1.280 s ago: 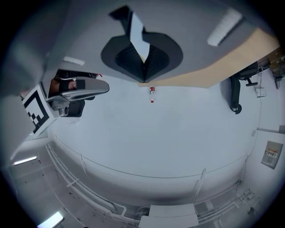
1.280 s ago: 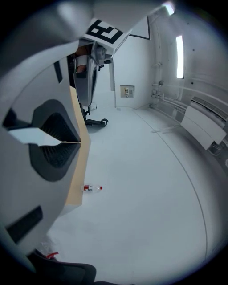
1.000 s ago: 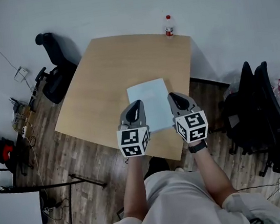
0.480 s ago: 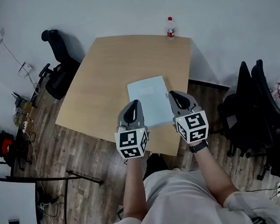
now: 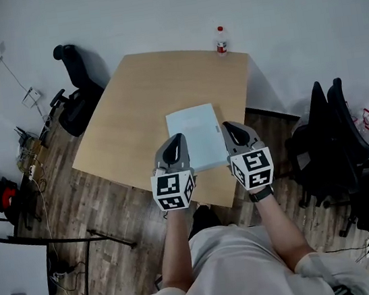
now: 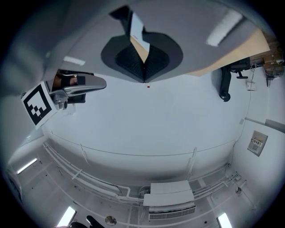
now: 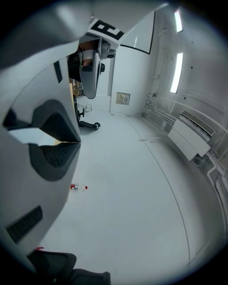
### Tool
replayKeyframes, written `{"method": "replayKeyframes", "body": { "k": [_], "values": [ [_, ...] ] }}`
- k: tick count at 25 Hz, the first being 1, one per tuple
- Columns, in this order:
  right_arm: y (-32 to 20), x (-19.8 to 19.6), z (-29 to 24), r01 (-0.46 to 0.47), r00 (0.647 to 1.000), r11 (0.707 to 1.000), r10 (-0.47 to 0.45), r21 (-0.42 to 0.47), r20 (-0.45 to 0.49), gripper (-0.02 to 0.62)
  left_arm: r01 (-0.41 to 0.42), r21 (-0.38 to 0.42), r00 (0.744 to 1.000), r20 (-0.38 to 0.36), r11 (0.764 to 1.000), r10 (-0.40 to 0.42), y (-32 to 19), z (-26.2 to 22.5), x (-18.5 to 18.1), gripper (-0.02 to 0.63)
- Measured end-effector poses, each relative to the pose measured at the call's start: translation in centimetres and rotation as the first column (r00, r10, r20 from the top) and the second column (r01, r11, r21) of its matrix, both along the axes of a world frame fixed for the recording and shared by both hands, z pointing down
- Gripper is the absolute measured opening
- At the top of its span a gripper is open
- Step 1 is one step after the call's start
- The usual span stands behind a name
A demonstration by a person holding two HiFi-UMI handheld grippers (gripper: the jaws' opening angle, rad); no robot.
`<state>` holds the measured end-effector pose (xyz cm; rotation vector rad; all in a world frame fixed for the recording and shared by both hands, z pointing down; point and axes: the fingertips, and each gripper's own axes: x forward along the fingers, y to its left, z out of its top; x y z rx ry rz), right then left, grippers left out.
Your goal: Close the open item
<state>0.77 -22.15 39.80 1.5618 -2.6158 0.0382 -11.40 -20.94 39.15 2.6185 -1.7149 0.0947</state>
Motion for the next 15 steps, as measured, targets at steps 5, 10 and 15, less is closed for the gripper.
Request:
{"method": "replayKeyframes", "body": {
  "k": [5, 10, 15],
  "values": [
    [-0.3, -0.1, 0.3, -0.008, 1.0, 1.0, 0.008, -0.007, -0.003, 0.014, -0.005, -0.013, 1.0, 0.004, 1.0, 0.006, -0.4, 0.6, -0.1, 0.008],
    [-1.0, -0.3, 1.0, -0.004, 1.0, 1.0, 0.004, -0.02, -0.007, 0.014, -0.011, -0.025, 1.0, -0.001, 1.0, 0.011, -1.0, 1.2, -0.1, 0.008],
    [-1.7, -2.0, 1.8, 0.002, 1.0, 0.999, -0.003, -0.034, -0.019, 0.014, -0.018, -0.043, 1.0, 0.007, 0.999, 0.018, -1.8, 2.1, -1.5, 0.009]
  ]
}}
